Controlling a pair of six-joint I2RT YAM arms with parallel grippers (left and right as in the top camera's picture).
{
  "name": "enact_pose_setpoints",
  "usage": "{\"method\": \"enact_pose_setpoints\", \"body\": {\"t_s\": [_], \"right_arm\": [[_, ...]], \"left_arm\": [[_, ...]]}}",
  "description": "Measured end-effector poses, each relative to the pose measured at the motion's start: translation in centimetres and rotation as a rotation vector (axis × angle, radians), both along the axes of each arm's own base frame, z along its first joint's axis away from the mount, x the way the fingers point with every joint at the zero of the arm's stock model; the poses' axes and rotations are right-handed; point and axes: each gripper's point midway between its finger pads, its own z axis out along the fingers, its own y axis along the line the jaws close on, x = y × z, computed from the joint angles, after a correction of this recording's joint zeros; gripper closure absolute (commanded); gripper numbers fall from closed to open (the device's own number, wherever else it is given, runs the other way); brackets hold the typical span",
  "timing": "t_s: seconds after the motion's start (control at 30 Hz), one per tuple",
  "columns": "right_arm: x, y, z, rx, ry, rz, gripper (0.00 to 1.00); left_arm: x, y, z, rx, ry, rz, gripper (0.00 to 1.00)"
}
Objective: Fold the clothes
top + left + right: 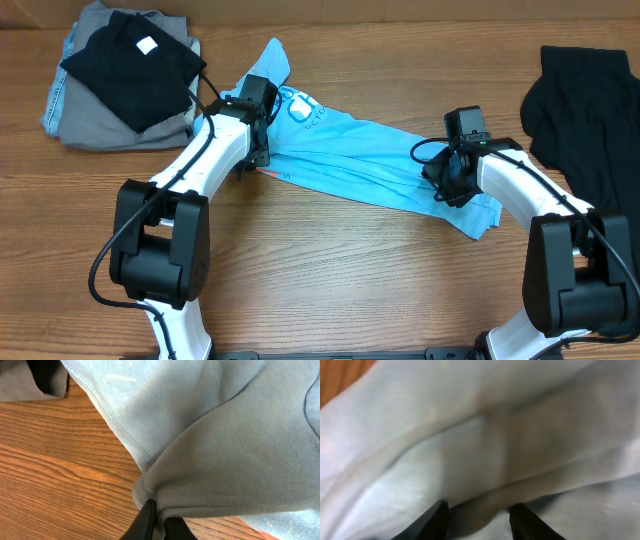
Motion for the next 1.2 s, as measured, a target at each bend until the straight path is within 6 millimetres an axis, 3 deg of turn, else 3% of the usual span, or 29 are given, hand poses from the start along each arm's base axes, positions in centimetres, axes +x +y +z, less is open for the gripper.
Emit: {"method": "enact_pose_setpoints", "body": {"t_s": [0.3, 0.7, 0.83, 0.93, 1.2], "right_arm": [[-0.2, -0.6, -0.1, -0.028, 0.008, -0.028, 0.58], [-0.5, -1.9, -0.1, -0.037, 0.023, -0.073, 0.82], [-0.5, -1.9, -0.1, -0.036, 0.024, -0.079, 0.86], [-0.5, -1.9, -0.1, -0.036, 0.024, -0.08, 0.96], [-0.6, -1.9, -0.1, -0.035, 0.028, -0.084, 0.96]], "left_arm": [[0.0, 0.0, 0.0, 0.0, 0.0, 0.0, 0.91], [0.0, 0.0, 0.0, 0.0, 0.0, 0.0, 0.92], [0.0, 0.0, 0.0, 0.0, 0.0, 0.0, 0.96], [0.0, 0.0, 0.0, 0.0, 0.0, 0.0, 0.96], [-0.3, 0.1, 0.0, 0.004, 0.013, 0.0, 0.96]]}}
